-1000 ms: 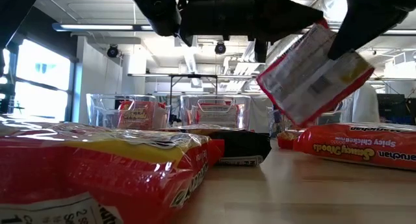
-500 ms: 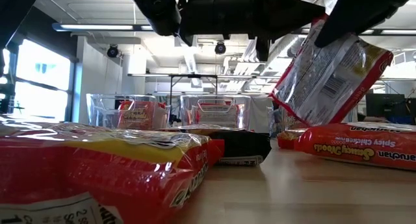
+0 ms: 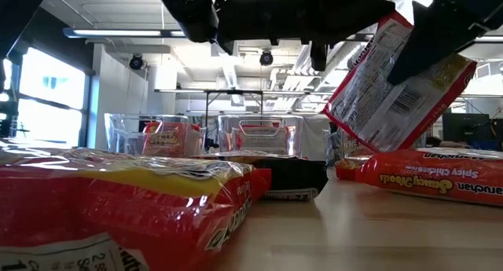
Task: Sort Maruchan noodles
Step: Put the red noodle pack into the middle transparent bin
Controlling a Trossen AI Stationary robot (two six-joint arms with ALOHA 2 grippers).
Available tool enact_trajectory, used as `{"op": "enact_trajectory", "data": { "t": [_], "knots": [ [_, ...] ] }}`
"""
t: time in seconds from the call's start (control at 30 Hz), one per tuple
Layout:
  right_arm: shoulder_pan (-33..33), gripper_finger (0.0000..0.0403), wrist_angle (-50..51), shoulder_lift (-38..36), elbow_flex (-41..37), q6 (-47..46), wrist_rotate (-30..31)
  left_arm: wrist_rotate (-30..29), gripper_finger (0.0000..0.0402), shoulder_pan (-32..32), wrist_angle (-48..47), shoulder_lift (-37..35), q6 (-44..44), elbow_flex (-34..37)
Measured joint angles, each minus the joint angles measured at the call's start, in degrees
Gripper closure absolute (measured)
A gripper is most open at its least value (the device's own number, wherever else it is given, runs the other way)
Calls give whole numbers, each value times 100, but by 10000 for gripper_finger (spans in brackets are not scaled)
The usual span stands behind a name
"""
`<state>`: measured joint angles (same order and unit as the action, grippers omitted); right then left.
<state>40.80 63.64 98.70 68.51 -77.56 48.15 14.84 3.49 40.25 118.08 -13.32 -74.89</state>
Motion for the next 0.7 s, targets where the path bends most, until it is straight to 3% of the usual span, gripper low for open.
{"op": "enact_trajectory", "data": {
  "t": [0.3, 0.4, 0.57, 0.7],
  "knots": [
    [208, 347, -7, 34, 0, 5, 524, 319, 401, -21, -36, -52, 5, 7],
    [275, 361, 7, 34, 0, 8, 729, 648, 397, -53, -56, -159, 22, -2],
    [323, 366, 114, 34, 0, 7, 909, 902, 378, -135, -1445, -789, 727, 17],
    [323, 370, 183, 34, 0, 23, 1296, 438, 351, -160, -3164, -1453, 1592, 14]
  ]
}}
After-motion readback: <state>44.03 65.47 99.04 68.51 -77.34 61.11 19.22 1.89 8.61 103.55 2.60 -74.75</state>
